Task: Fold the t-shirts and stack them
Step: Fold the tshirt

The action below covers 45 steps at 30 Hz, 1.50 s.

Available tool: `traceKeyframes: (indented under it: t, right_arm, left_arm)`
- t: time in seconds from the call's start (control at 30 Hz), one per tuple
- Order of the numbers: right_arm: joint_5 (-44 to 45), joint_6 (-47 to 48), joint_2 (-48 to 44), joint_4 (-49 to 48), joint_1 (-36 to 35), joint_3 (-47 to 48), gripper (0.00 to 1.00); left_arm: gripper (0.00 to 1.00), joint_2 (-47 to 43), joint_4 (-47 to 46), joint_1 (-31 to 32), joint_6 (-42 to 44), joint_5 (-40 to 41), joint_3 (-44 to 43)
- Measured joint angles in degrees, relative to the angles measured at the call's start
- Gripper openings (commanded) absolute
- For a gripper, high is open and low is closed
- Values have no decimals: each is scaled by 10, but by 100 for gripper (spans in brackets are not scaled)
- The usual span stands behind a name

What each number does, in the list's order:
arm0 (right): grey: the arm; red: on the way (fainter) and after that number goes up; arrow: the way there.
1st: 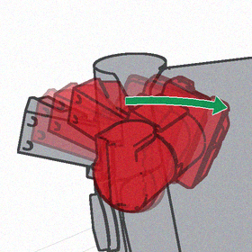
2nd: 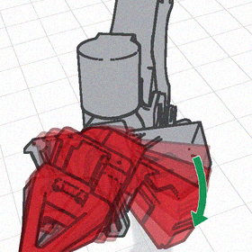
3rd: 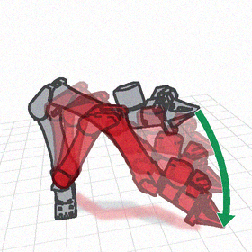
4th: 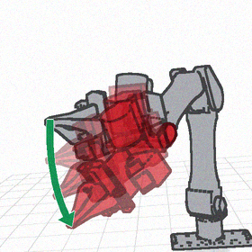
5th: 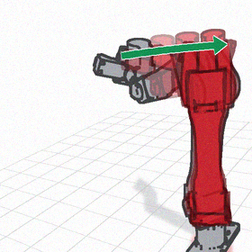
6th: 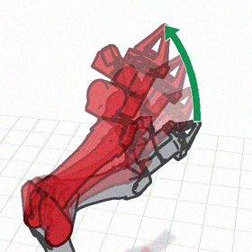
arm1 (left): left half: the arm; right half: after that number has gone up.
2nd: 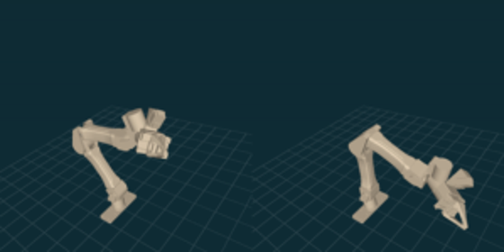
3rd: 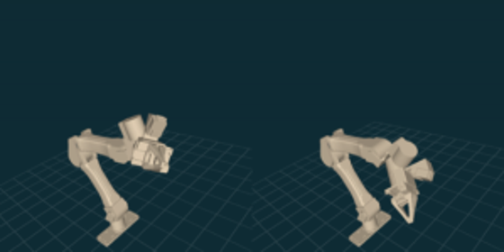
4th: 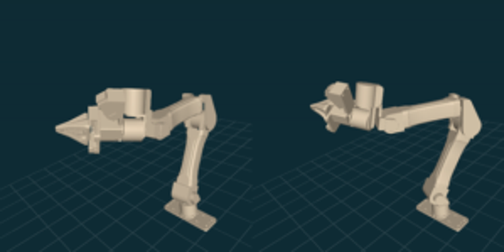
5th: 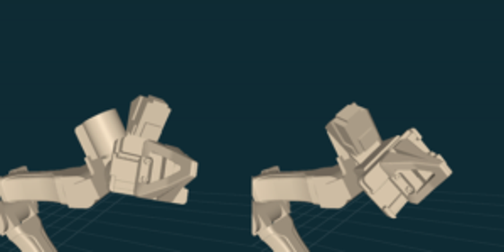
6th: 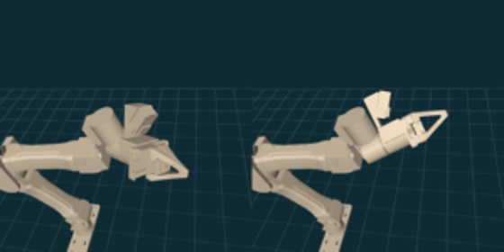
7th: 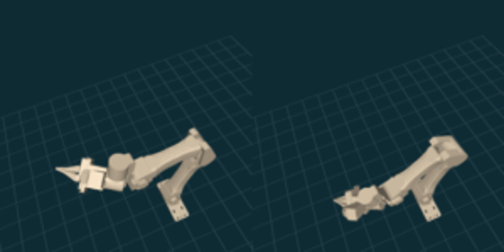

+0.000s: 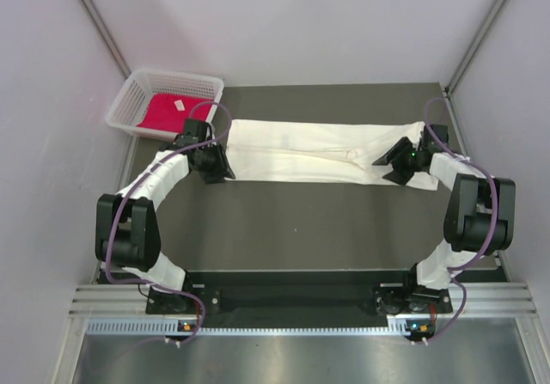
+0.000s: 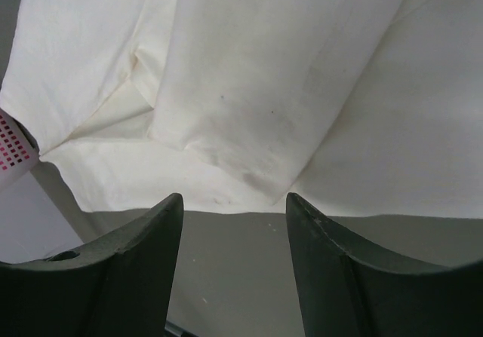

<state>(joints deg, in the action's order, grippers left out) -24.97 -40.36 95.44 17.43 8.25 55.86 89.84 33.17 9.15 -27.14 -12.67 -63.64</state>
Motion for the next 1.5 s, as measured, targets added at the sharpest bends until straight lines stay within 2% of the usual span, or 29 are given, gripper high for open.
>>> traceKeyframes:
  t: [0.6,1.0,1.1,1.13,1.17,1.5]
  right_arm:
    - [2,-8,58,-16,0,20,53]
    - [-14,-50,115,-57,-8,76,44]
    - [-19,-63,136,-61,-13,94,35]
    - [-21,-67,142,-62,-14,103,29]
    - [-24,-74,150,-67,-17,112,27]
    - [-34,-112,196,-89,-44,200,31]
  left_arm:
    - [41,7,2,0,0,-2,-15]
    - [41,12,3,0,-2,-2,-16]
    - [41,12,3,0,-4,-2,-16]
    - [41,12,3,0,-4,-2,-16]
    - [41,12,3,0,-5,-2,-16]
    - [41,11,2,0,-15,-2,-11]
